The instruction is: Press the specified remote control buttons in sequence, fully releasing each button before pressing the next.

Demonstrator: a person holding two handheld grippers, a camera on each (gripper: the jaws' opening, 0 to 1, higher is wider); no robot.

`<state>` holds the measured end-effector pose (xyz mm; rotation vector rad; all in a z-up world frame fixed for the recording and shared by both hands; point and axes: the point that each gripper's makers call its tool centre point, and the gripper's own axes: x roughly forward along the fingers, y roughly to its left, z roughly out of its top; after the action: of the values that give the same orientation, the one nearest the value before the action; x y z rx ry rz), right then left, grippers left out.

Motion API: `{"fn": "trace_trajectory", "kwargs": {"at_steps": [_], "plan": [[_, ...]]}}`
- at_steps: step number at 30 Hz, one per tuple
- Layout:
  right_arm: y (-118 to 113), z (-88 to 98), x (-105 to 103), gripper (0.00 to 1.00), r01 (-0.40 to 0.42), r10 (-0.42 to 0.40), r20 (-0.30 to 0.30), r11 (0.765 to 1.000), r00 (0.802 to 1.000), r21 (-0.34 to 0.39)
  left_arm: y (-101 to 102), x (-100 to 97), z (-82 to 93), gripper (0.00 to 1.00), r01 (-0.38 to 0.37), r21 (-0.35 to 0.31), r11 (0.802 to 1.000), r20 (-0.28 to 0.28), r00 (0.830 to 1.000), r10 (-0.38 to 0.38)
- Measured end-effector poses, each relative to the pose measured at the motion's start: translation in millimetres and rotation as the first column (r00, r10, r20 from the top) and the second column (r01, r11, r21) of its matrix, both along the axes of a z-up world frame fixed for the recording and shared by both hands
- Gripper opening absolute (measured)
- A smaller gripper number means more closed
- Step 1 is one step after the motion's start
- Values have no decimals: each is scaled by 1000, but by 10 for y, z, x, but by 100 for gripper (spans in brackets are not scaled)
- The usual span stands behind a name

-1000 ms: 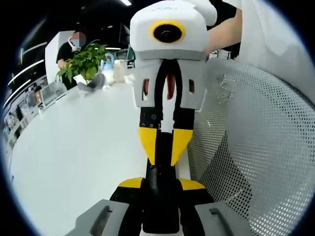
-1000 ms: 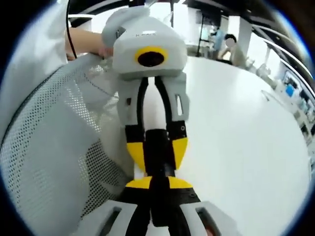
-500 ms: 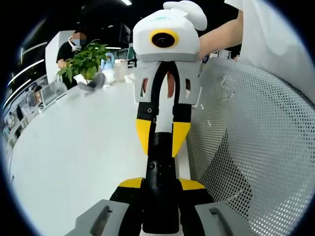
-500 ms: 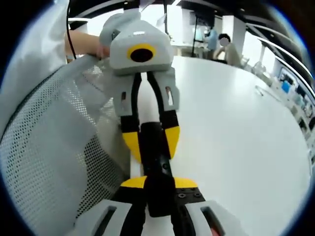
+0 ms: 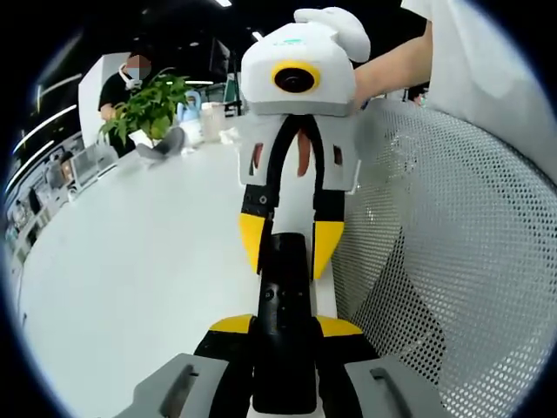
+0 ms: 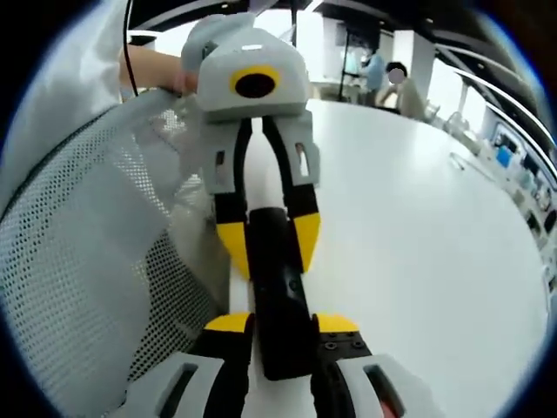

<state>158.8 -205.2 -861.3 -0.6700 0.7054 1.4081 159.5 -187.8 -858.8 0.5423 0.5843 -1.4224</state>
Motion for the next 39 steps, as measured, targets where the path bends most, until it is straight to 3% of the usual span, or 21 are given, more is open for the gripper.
{"fn": "trace_trajectory", "kwargs": {"at_steps": [4, 7, 9, 12, 15, 20, 24, 27, 30, 32, 36, 38, 39], "plan": [[6, 3, -1, 22, 1, -1, -1, 1000, 1000, 11, 20, 21, -2, 26, -4, 34, 999, -6, 1000, 5], [0, -3, 16, 21, -1, 1, 11, 1000, 1000, 9, 137, 68, -8, 26, -18, 89, 996, 6, 1000, 18], [-2, -5, 31, 21, 8, -8, 3, 1000, 1000, 13, 209, 95, 63, 27, -37, 91, 995, 15, 999, 36], [-3, -4, 34, 21, 14, -14, -4, 1000, 1000, 21, 303, 201, 277, 31, -150, 25, 988, 22, 988, 150], [-2, -1, 33, 21, 24, -24, -10, 999, 1000, 28, 412, 267, 569, 35, -258, -70, 964, 24, 965, 260], [-3, 0, 37, 21, 31, -31, -15, 999, 999, 35, 607, 243, 992, 51, -389, -241, 889, 32, 913, 408], [-3, 1, 41, 21, 37, -36, -21, 999, 999, 40, 701, 185, 1108, 62, -425, -287, 858, 53, 888, 457], [-5, 4, 44, 21, 43, -42, -27, 998, 999, 47, 725, 176, 1262, 74, -440, -366, 820, 77, 864, 498], [-1, 7, 47, 22, 52, -51, -33, 997, 998, 54, 735, 195, 1407, 88, -460, -444, 769, 86, 832, 547], [-1, 9, 49, 22, 60, -57, -39, 996, 998, 59, 768, 227, 1518, 94, -491, -508, 708, 77, 793, 605], [-7, 6, 46, 22, 61, -59, -41, 996, 997, 58, 855, 274, 1599, 100, -540, -582, 608, 28, 734, 679], [-15, -4, 45, 23, 64, -61, -48, 996, 997, 55, 922, 292, 1579, 100, -589, -604, 537, -42, 696, 716], [-9, 1, 48, 23, 65, -62, -51, 996, 997, 63, 927, 293, 1576, 100, -593, -604, 532, -47, 694, 719]]}}
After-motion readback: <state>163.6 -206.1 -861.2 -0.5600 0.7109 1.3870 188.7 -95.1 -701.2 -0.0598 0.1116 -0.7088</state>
